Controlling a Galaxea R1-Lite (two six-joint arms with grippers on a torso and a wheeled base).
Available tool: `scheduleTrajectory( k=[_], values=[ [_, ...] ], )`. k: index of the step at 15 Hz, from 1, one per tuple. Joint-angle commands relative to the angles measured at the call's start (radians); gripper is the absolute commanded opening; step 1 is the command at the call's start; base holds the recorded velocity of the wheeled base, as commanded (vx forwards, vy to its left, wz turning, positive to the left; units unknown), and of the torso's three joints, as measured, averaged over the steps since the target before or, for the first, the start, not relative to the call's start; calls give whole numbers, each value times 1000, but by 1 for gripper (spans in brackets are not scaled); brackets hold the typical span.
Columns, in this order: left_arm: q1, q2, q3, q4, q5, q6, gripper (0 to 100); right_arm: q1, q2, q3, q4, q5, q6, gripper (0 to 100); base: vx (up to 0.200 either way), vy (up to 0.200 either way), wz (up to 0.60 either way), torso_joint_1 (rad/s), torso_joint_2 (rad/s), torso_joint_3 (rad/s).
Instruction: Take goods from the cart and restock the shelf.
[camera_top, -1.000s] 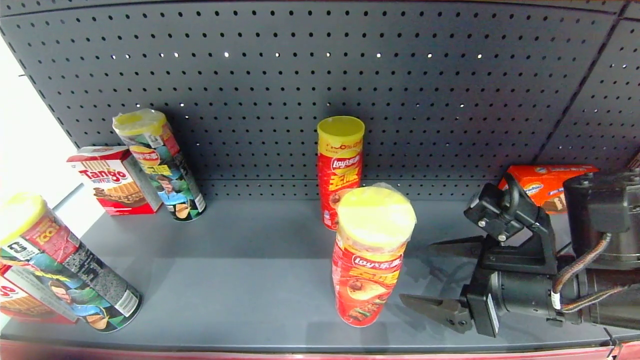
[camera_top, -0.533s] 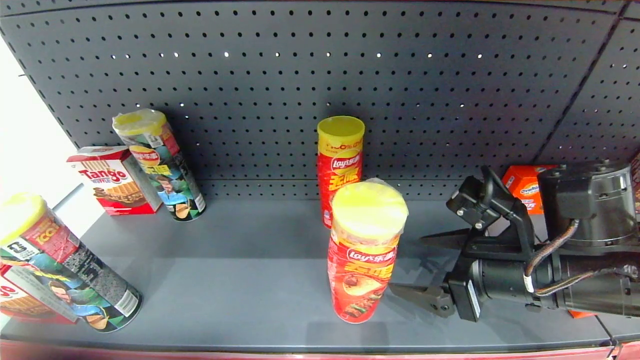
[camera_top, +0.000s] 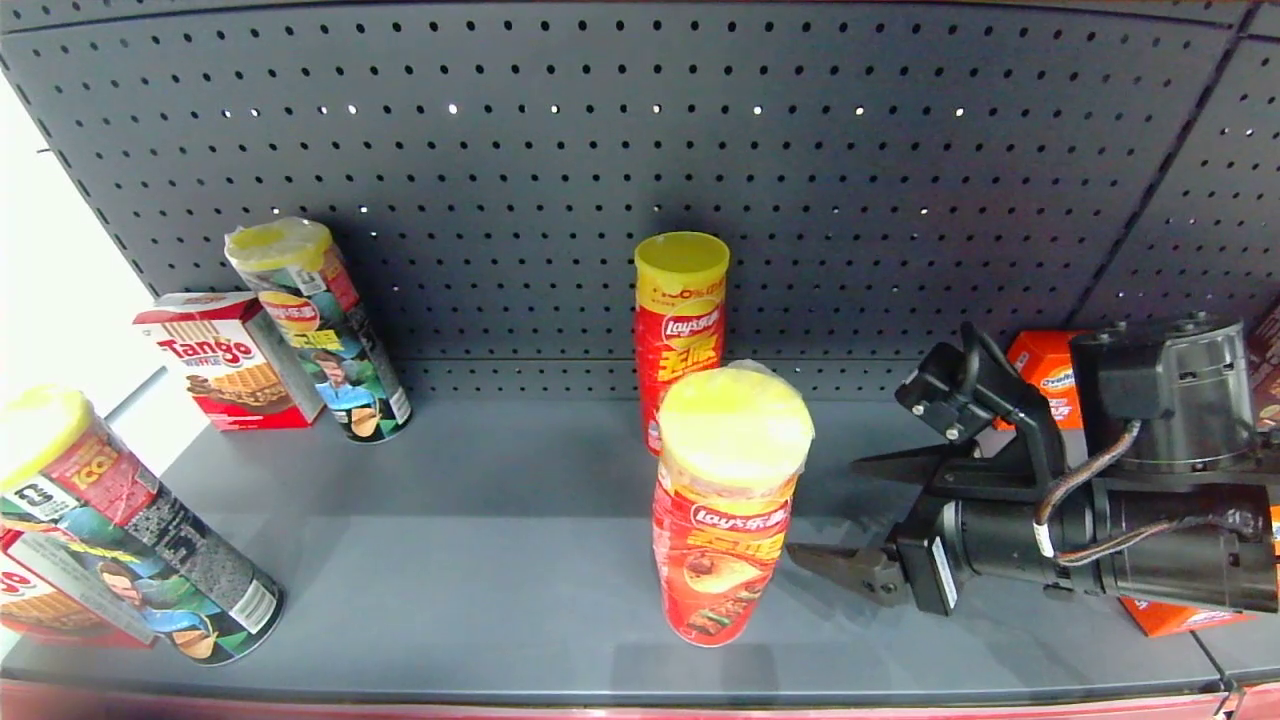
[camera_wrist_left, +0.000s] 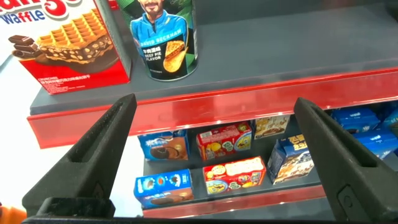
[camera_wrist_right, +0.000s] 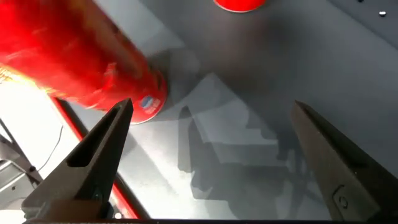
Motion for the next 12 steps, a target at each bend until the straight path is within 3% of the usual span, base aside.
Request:
scheduleTrajectory(
  k=[1, 12],
  values=[
    [0, 1, 0, 0, 0, 0, 100, 14, -4, 0, -1, 1, -2, 100, 0, 0, 0, 0, 0, 0],
    [0, 1, 0, 0, 0, 1, 100, 45, 20, -19, -1, 1, -6, 100, 0, 0, 0, 0, 0, 0]
  ],
)
